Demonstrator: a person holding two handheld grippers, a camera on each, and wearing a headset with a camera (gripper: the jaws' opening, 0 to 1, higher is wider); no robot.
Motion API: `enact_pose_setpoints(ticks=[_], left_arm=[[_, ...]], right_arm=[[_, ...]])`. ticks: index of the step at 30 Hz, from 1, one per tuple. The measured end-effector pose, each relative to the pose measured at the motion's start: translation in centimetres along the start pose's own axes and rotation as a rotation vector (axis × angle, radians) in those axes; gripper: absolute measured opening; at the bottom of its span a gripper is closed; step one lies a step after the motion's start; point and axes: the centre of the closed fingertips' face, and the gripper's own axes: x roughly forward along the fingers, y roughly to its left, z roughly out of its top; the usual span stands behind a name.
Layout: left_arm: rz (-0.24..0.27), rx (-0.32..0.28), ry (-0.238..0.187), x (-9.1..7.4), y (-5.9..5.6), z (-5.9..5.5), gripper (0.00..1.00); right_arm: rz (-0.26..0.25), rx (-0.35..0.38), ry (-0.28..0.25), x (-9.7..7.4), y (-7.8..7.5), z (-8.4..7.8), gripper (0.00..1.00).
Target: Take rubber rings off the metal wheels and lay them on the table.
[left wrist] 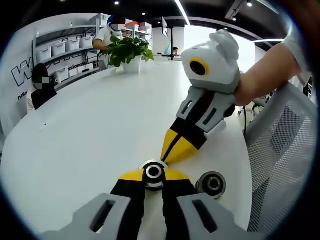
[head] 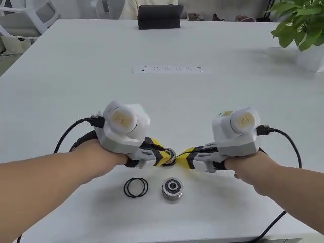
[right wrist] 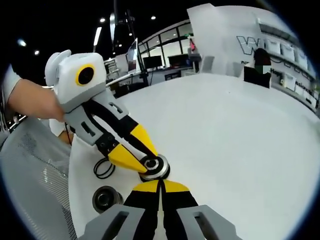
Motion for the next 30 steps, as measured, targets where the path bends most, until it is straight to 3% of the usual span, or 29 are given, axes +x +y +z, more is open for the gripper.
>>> enact_pose_setpoints(ticks=[2, 7, 9, 10, 12, 16, 23, 30], left_arm=[[0.000, 0.001, 0.000, 0.0, 0.0, 0.0, 0.07], [0.003, 0.000, 0.001, 0.0, 0.0, 0.0, 0.07], [0.003, 0.000, 0.002, 0.0, 0.0, 0.0, 0.07], [0.004, -0.001, 0.002, 0.0, 0.0, 0.0, 0.07], [0.005, -0.002, 0.002, 0.0, 0.0, 0.0, 0.07], [0.006, -0.002, 0.003, 0.0, 0.0, 0.0, 0.07], [0.011, -0.002, 0.004, 0.1, 0.0, 0.1, 0.07], [0.015, 0.001, 0.006, 0.1, 0.1, 0.0, 0.07]], right_arm=[[0.002, 0.063, -0.030, -0.2, -0.2, 0.3, 0.00], [0.011, 0.140, -0.048, -0.3, -0.2, 0.3, 0.00], [0.020, 0.204, -0.102, -0.5, -0.4, 1.1, 0.00], [0.035, 0.254, -0.097, -0.6, 0.0, 1.1, 0.00], [0.023, 0.224, -0.089, -0.6, -0.2, 0.8, 0.00], [0.040, 0.312, -0.111, -0.9, 0.0, 0.9, 0.00], [0.061, 0.404, -0.136, -0.9, 0.3, 1.0, 0.00], [0.077, 0.432, -0.145, -0.6, 0.6, 1.4, 0.00]])
